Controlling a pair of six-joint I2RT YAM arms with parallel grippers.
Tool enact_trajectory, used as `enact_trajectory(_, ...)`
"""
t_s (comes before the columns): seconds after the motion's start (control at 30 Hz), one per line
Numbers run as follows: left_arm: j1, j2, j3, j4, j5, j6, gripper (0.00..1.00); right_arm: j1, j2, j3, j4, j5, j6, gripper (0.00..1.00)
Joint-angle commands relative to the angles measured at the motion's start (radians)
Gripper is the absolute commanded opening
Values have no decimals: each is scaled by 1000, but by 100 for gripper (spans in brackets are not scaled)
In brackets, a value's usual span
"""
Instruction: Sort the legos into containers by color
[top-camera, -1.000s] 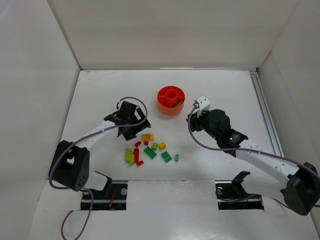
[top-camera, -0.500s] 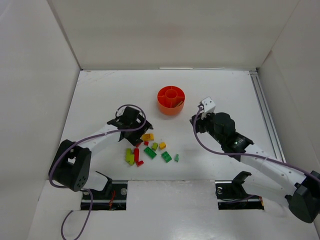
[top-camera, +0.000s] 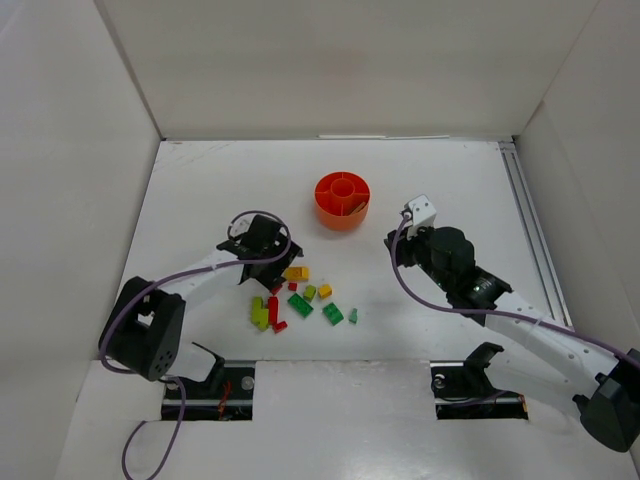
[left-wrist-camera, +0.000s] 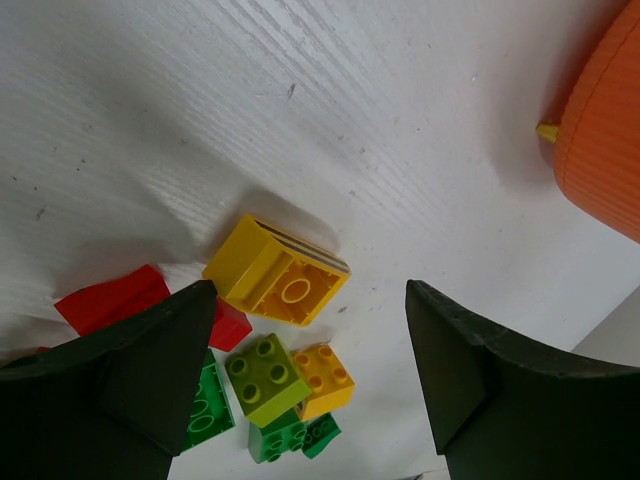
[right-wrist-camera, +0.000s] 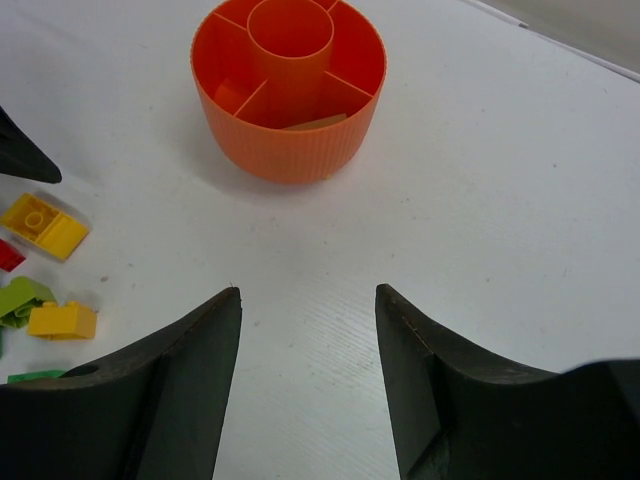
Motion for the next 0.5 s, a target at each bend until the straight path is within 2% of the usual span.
enact_trajectory(0.0, -24, 18, 8, 8, -30, -17, 73, 8, -16, 0, 12, 21, 9, 61)
enact_trajectory(0.17, -70, 40, 17, -32, -21, -46, 73, 8, -7, 0, 2, 21, 9, 61)
enact_trajectory(0.3, -70, 61, -15, 14, -21, -69, 73, 8, -16, 0, 2, 21, 9, 61)
enact_trajectory(0.47, -70, 106, 45, -6, -45, -69, 73, 8, -38, 0, -18, 21, 19, 61)
